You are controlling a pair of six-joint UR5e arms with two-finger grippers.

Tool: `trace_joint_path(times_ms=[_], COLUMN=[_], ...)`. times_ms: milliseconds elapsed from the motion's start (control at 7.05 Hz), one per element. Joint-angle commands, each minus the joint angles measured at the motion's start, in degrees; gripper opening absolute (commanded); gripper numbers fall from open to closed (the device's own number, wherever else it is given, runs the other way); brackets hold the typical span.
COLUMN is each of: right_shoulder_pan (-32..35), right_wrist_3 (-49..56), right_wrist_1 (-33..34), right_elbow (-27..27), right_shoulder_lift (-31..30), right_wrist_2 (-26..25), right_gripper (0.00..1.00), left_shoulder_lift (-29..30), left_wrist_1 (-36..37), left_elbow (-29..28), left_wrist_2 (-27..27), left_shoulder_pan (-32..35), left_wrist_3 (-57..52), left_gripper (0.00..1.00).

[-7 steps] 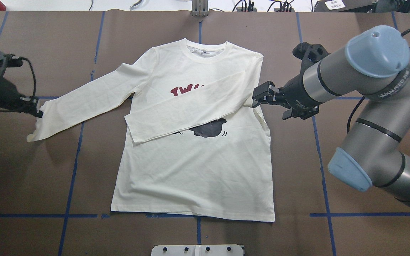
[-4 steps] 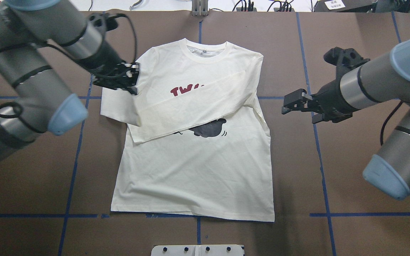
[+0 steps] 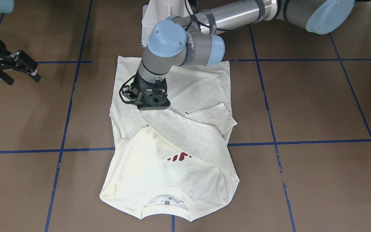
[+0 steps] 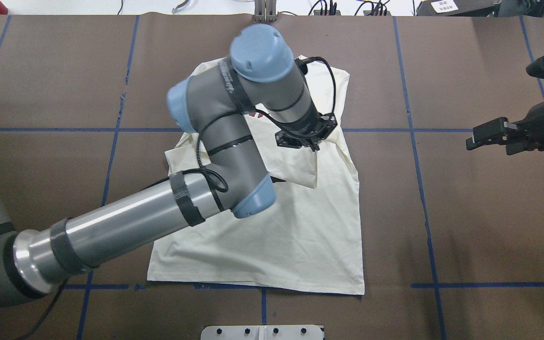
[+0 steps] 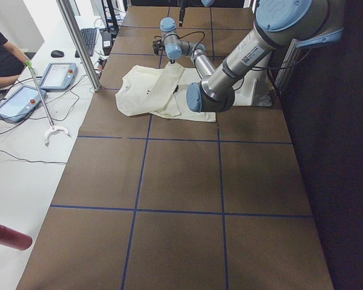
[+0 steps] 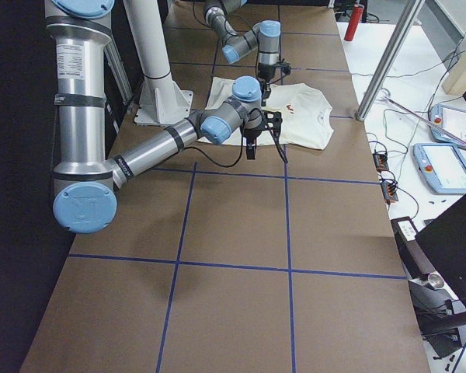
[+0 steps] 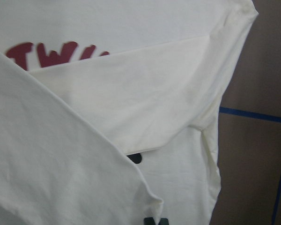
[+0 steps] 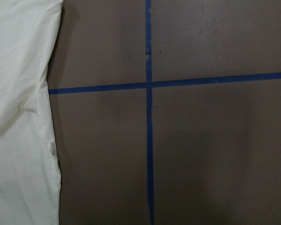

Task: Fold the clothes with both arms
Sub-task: 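Fold the held sleeve with the left gripper across the shirt front and release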

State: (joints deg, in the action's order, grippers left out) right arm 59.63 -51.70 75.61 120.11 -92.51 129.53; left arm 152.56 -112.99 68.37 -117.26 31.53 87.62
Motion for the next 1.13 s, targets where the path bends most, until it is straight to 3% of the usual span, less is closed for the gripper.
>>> trace_joint_path(times_ms=[0,142,567,709,851,993], right_shoulder_pan=[0.75,0.84,0.84,0.75,0.66,0.14], right_wrist_3=[1.42,1.51,1.42,1.25,0.90,0.72], right_wrist_1=[-0.02,-0.02,-0.02,-0.02,-0.02,-0.02], right_elbow=[-0.22,-0.40,-0.49,-0.84,-1.01,-1.28], right_shoulder_lift=[-1.53,-1.62,-1.70,-1.70,-1.36,-0.92], right_wrist_2=[0.37,0.37,0.28,0.28,0.37,0.28], right_gripper=[1.00,1.00,1.00,1.00,1.00,1.00], left_shoulder_lift=[4.31,6.41,8.62,8.81,8.89,8.46], left_wrist_1=[-5.73,-8.80,-13.37,-15.31,-15.42,-15.42], left_elbow=[-8.05,-12.34,-17.89,-19.05,-18.71,-18.62], left_wrist_2=[6.32,8.69,13.45,13.63,13.63,13.37], left_shoulder_pan=[-4.71,-5.94,-7.53,-7.53,-7.36,-5.44], left_wrist_3=[2.21,2.30,3.26,3.87,5.10,5.11], left_gripper=[0.00,0.00,0.00,0.19,0.55,0.63])
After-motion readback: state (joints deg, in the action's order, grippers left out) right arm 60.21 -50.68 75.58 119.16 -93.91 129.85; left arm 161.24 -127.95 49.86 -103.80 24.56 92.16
